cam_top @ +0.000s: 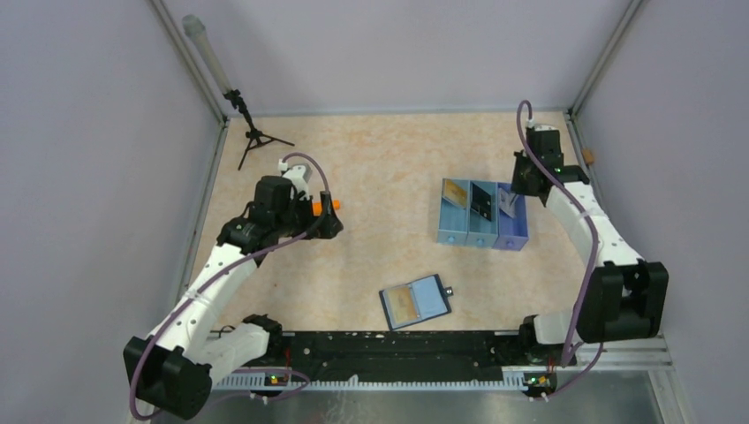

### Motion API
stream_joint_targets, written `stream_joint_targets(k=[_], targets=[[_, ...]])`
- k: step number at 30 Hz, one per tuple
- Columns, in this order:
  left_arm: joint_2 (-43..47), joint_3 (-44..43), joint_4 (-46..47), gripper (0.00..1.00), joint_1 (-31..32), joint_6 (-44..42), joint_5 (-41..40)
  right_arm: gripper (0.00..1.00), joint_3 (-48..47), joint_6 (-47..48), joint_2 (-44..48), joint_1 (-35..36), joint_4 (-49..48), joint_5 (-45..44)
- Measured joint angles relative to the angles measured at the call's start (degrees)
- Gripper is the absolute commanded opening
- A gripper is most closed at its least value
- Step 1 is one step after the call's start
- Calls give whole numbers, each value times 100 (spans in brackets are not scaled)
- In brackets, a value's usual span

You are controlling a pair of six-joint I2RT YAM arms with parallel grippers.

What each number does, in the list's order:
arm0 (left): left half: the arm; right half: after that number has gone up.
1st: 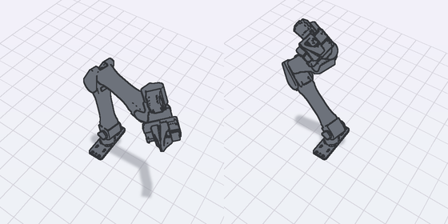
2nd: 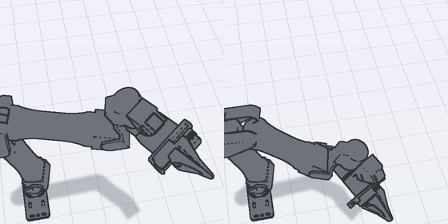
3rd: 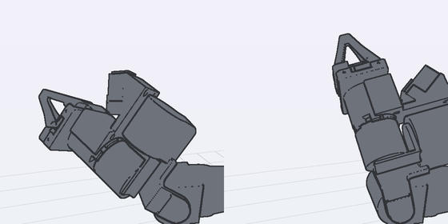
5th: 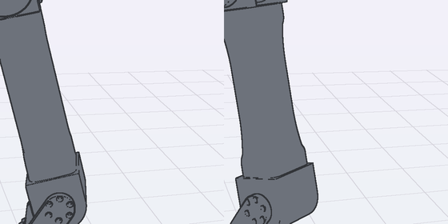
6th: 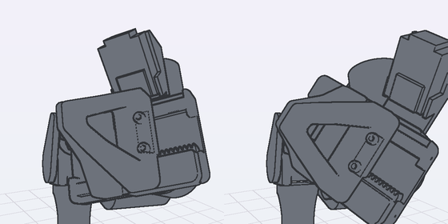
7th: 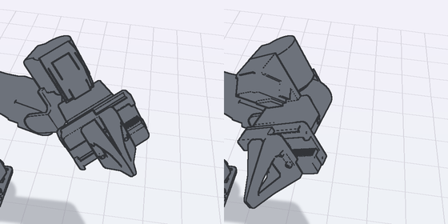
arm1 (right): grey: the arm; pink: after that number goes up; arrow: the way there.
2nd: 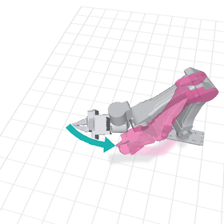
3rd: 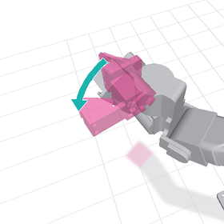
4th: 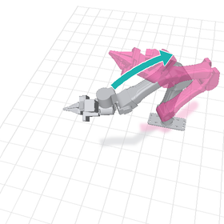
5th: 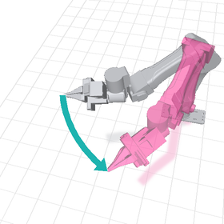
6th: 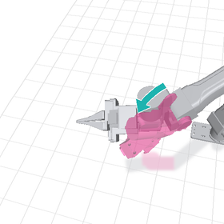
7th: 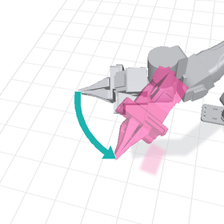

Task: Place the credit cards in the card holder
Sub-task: Pick up the credit card from the storage box.

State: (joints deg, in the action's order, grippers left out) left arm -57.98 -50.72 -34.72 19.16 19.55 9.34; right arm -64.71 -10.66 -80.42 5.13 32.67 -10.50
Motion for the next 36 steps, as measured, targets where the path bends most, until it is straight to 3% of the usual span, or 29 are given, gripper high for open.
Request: stream_joint_targets(k=[10,19,23,31,33,36], targets=[[428,254,330,99,111,131,713,0,-186,20,1193,39,437,-57],[734,798,1283,99,953,479,1690,0,-341,39,1893,459,634,2859],[761,1102,1757,99,1506,619,2031,0,160,63,1862,1145,599,4186],[638,1386,2367,98,2367,844,2308,0,931,-4,1384,2726,315,5807],[551,1401,2461,92,2496,868,2343,0,957,-50,1303,2933,129,6113],[439,1495,2664,68,2653,970,2542,0,957,-111,1220,3093,-166,6502]])
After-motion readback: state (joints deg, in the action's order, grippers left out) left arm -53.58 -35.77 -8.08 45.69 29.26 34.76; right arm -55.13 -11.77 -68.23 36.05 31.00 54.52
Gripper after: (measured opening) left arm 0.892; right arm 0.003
